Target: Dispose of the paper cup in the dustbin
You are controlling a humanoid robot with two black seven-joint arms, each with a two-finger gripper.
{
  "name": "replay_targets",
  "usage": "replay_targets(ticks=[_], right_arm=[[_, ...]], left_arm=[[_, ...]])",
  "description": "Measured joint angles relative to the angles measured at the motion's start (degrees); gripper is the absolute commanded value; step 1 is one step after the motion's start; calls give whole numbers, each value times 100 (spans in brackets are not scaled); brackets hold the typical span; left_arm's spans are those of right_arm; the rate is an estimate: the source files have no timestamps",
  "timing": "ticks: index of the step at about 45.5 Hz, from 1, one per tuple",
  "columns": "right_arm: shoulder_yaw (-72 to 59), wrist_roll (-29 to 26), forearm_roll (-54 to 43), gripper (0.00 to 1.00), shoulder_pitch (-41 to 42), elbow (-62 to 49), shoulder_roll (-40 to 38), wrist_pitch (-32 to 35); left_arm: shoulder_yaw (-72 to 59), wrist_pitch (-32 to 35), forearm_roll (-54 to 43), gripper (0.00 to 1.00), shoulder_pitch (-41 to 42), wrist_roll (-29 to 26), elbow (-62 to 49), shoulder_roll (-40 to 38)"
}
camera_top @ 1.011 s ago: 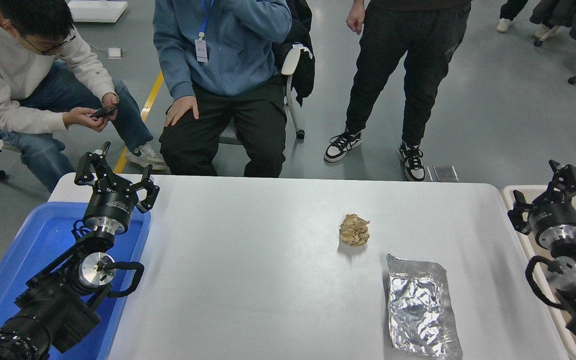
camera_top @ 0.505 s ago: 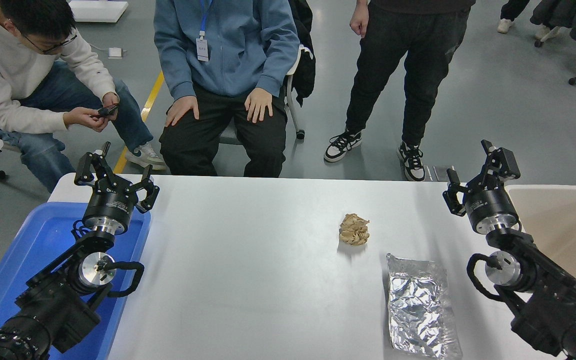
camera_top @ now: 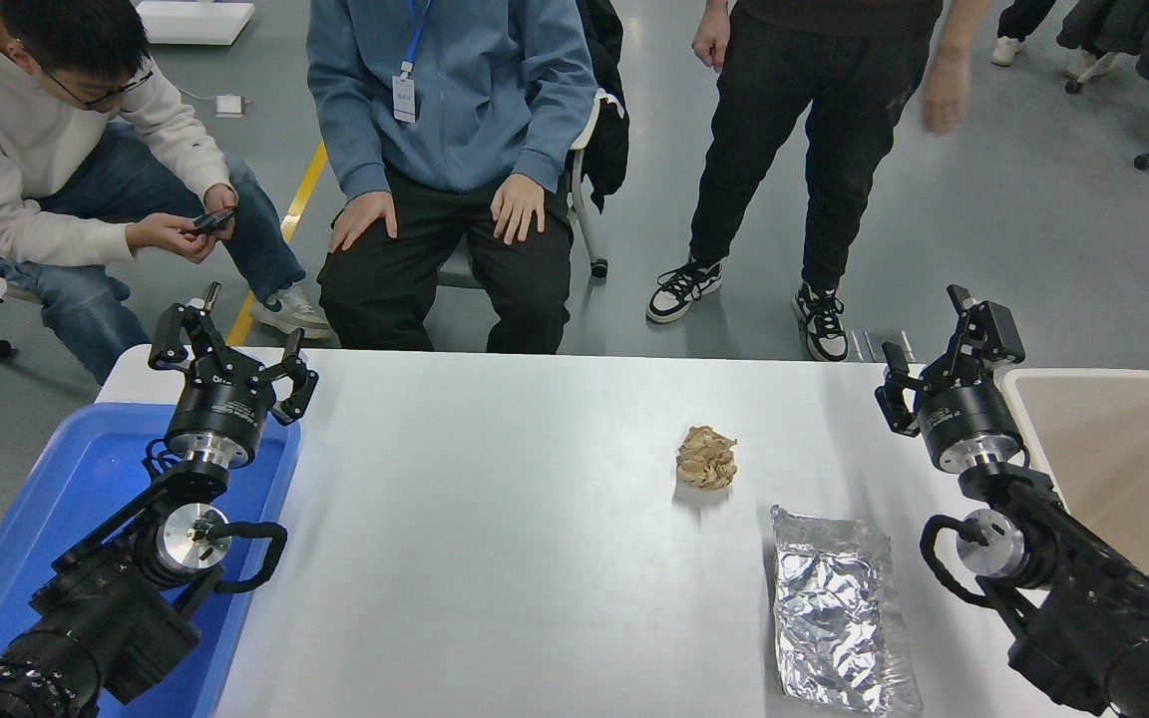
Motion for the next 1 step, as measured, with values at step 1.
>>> replay_targets(ticks=[1], right_arm=[[1, 0, 0, 100, 4, -3, -2, 0]], left_arm=[[0, 0, 0, 100, 0, 0, 0, 0]])
